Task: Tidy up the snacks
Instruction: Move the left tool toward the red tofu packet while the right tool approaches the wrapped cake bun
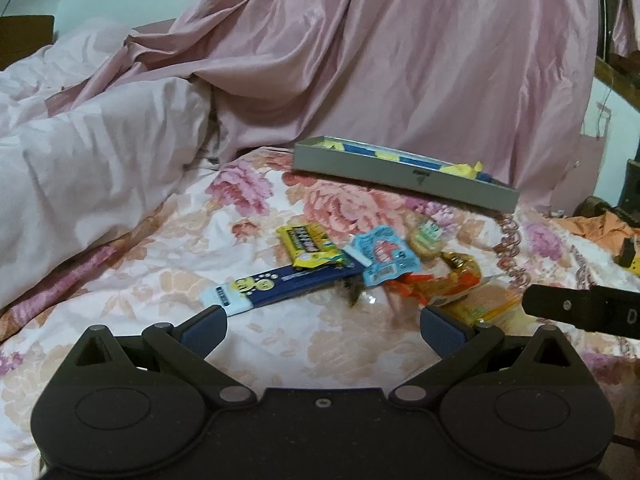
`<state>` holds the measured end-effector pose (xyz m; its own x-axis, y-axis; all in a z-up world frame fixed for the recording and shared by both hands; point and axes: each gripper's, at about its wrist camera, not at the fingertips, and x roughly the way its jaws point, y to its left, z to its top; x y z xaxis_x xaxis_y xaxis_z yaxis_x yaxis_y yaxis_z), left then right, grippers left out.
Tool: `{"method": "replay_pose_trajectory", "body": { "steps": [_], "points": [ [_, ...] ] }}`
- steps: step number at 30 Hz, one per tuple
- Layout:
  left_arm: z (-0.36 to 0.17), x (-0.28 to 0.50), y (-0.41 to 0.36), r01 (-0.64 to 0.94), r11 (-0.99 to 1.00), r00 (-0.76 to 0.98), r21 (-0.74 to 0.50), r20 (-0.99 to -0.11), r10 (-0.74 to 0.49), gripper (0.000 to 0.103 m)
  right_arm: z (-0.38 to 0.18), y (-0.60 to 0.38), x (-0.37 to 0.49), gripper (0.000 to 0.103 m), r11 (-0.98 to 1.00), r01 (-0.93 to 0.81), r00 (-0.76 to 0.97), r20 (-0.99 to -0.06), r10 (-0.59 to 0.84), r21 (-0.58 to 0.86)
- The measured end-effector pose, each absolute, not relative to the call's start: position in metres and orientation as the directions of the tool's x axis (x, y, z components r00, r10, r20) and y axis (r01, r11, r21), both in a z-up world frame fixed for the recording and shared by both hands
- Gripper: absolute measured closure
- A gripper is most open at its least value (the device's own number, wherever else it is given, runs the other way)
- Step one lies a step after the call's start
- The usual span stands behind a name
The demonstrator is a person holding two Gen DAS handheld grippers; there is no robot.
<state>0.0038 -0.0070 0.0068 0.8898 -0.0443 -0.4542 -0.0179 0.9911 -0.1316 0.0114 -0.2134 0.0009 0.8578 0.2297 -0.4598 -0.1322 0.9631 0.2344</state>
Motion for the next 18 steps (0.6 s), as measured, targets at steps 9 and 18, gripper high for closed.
{"method": "replay_pose_trajectory", "body": {
  "steps": [9,18],
  "points": [
    [0.014,0.029,-0.018,0.061,0.976,0.855,-0.209,-0.494,-0.160,0.001,0.020,-0.234,0.042,0.000,0.962,-0.244,0.839,-0.471,0.273,0.123],
    [0.024,0.087,-0.024,0.086,0.939,0.786,-0.332,-0.557,-0.269,0.001,0.007,-0.246,0.074,0.000,0.933,-0.276,0.704,-0.613,0.359,0.229]
  ]
}}
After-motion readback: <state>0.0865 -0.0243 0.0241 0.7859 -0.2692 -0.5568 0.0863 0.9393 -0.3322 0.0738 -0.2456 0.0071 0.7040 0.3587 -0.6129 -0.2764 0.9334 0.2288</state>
